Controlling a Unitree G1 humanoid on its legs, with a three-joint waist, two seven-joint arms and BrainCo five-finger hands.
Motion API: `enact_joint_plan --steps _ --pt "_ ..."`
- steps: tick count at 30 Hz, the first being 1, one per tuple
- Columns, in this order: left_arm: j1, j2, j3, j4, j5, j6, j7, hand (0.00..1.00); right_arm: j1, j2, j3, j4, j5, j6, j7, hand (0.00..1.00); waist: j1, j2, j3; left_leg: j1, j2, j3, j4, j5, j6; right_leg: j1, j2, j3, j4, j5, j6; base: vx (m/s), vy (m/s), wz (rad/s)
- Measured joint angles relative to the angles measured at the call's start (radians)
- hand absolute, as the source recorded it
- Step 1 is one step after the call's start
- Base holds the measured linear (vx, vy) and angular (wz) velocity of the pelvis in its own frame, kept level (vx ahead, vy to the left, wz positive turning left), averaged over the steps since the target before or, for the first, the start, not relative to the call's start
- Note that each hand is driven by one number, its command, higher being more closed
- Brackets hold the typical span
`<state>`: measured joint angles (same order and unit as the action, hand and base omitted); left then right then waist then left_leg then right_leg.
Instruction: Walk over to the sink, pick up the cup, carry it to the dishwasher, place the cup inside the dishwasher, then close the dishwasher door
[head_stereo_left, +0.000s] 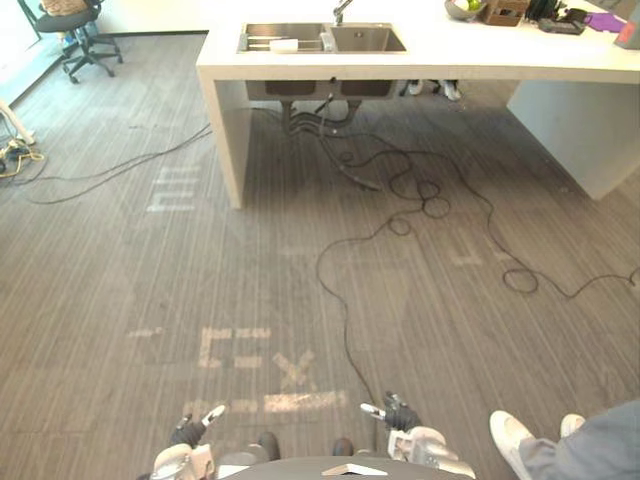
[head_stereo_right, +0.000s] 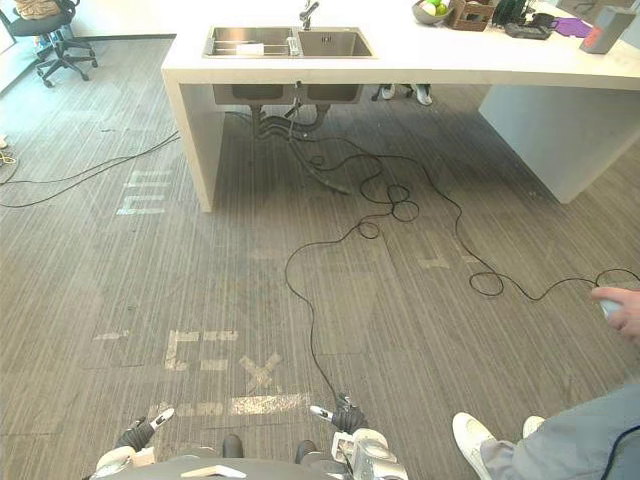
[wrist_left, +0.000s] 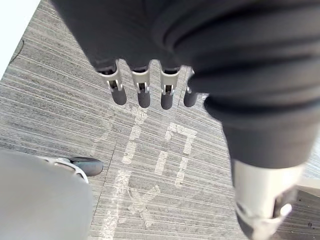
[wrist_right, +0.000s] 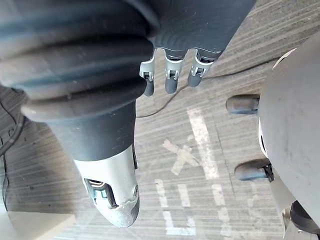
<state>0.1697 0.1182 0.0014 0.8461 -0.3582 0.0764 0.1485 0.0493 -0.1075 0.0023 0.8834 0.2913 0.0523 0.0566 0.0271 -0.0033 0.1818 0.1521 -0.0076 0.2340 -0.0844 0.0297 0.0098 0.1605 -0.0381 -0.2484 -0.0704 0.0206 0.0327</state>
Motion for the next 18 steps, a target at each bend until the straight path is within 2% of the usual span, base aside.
enact_joint_plan --steps 2,4,6,7,8,9,10,11,12,13,14,15,16,17,18 --pt "-0.002 0.0 -0.001 -0.001 -0.013 0.003 -0.001 0.0 -0.003 0.0 -0.008 0.006 0.023 0.0 -0.001 0.0 0.0 -0.003 0.002 -0.007 0.0 0.0 0.0 -0.003 0.004 -0.026 -0.006 -0.001 0.043 -0.024 0.004 0.05 0.032 0.04" --pt "-0.018 -0.001 -0.004 -0.001 -0.021 0.014 -0.004 0.0 -0.008 -0.001 -0.016 0.01 0.039 0.009 -0.003 0.0 -0.001 -0.005 0.002 -0.017 -0.005 0.004 0.006 -0.005 0.009 -0.085 -0.027 -0.004 0.155 -0.079 0.013 0.08 0.057 0.07" --pt "-0.05 -0.005 -0.008 -0.002 -0.034 0.031 -0.014 0.0 -0.025 -0.004 -0.019 0.046 0.072 0.023 -0.005 0.0 0.0 -0.023 0.014 -0.034 -0.011 0.014 0.054 -0.031 0.037 -0.181 -0.073 -0.01 0.371 -0.135 0.059 0.08 0.065 -0.07" --pt "-0.061 -0.005 -0.009 0.0 -0.034 0.038 -0.021 0.0 -0.029 -0.003 -0.021 0.047 0.083 0.023 -0.005 0.0 0.0 -0.029 0.02 -0.039 -0.01 0.017 0.075 -0.044 0.043 -0.211 -0.089 -0.014 0.444 -0.144 0.057 0.04 0.066 -0.13" --pt "-0.074 0.002 -0.013 0.003 -0.035 0.05 -0.033 0.0 -0.038 0.002 -0.024 0.047 0.107 0.026 -0.007 0.0 -0.001 -0.049 0.042 -0.036 -0.018 0.021 0.117 -0.074 0.05 -0.277 -0.137 -0.018 0.638 -0.157 0.029 -0.02 0.057 0.01" --pt "-0.087 0.016 -0.011 0.011 -0.045 0.065 -0.04 0.0 -0.037 0.003 -0.046 0.043 0.133 0.033 -0.014 0.0 -0.007 -0.063 0.065 -0.017 -0.033 0.011 0.158 -0.117 0.061 -0.329 -0.187 -0.016 0.81 -0.132 -0.024 0.0 0.05 0.07" --pt "-0.089 0.021 -0.012 0.015 -0.051 0.076 -0.046 0.0 -0.032 0.001 -0.057 0.043 0.146 0.039 -0.015 0.0 -0.009 -0.071 0.068 -0.002 -0.038 0.003 0.172 -0.137 0.058 -0.341 -0.203 -0.012 0.869 -0.106 -0.037 0.06 0.03 0.24" --pt "-0.101 0.024 -0.012 0.032 -0.056 0.081 -0.059 0.0 -0.019 -0.004 -0.066 0.047 0.172 0.063 -0.019 0.0 -0.02 -0.072 0.071 0.028 -0.037 -0.019 0.188 -0.159 0.064 -0.366 -0.215 0.0 0.964 -0.065 -0.031 0.15 0.025 0.33" --pt "-0.101 0.027 -0.015 0.04 -0.066 0.079 -0.07 0.0 -0.006 -0.002 -0.081 0.06 0.207 0.093 -0.023 0.0 -0.03 -0.073 0.072 0.051 -0.037 -0.035 0.187 -0.167 0.066 -0.387 -0.215 0.008 0.986 -0.121 -0.005 0.16 0.023 0.34" --pt "-0.1 0.028 -0.016 0.041 -0.074 0.078 -0.071 0.0 -0.005 0.001 -0.099 0.06 0.226 0.103 -0.022 0.0 -0.035 -0.072 0.073 0.055 -0.037 -0.04 0.186 -0.17 0.064 -0.399 -0.21 0.01 0.961 -0.143 0.003 0.18 0.017 0.24" --pt "-0.103 0.028 -0.019 0.047 -0.083 0.078 -0.073 0.0 -0.012 0.001 -0.124 0.069 0.234 0.112 -0.022 0.0 -0.049 -0.067 0.075 0.06 -0.032 -0.046 0.187 -0.175 0.066 -0.417 -0.186 0.013 0.828 -0.158 0.005 0.2 -0.008 0.14" --pt "-0.115 0.026 -0.039 0.046 -0.092 0.075 -0.076 0.0 -0.016 -0.005 -0.147 0.076 0.234 0.119 -0.021 0.0 -0.053 -0.052 0.084 0.058 -0.017 -0.048 0.19 -0.181 0.064 -0.413 -0.144 0.014 0.6 -0.128 0.011 0.27 -0.034 0.12" --pt "-0.124 0.023 -0.05 0.044 -0.092 0.073 -0.077 0.0 -0.013 -0.01 -0.156 0.078 0.233 0.119 -0.022 0.0 -0.054 -0.045 0.09 0.057 -0.011 -0.052 0.191 -0.186 0.061 -0.404 -0.121 0.016 0.464 -0.09 0.016 0.31 -0.072 0.21" --pt "-0.138 0.011 -0.055 0.032 -0.092 0.06 -0.078 0.0 0.0 -0.011 -0.174 0.09 0.232 0.119 -0.022 0.0 -0.062 -0.046 0.098 0.055 -0.011 -0.065 0.195 -0.197 0.053 -0.395 -0.099 0.021 0.227 -0.004 0.048 0.27 -0.089 0.28" --pt "-0.146 0.005 -0.06 0.026 -0.092 0.046 -0.078 0.0 0.009 -0.011 -0.18 0.102 0.232 0.119 -0.022 0.0 -0.067 -0.05 0.109 0.056 -0.014 -0.072 0.209 -0.209 0.049 -0.399 -0.102 0.024 0.17 0.01 0.059 0.28 -0.144 0.39"
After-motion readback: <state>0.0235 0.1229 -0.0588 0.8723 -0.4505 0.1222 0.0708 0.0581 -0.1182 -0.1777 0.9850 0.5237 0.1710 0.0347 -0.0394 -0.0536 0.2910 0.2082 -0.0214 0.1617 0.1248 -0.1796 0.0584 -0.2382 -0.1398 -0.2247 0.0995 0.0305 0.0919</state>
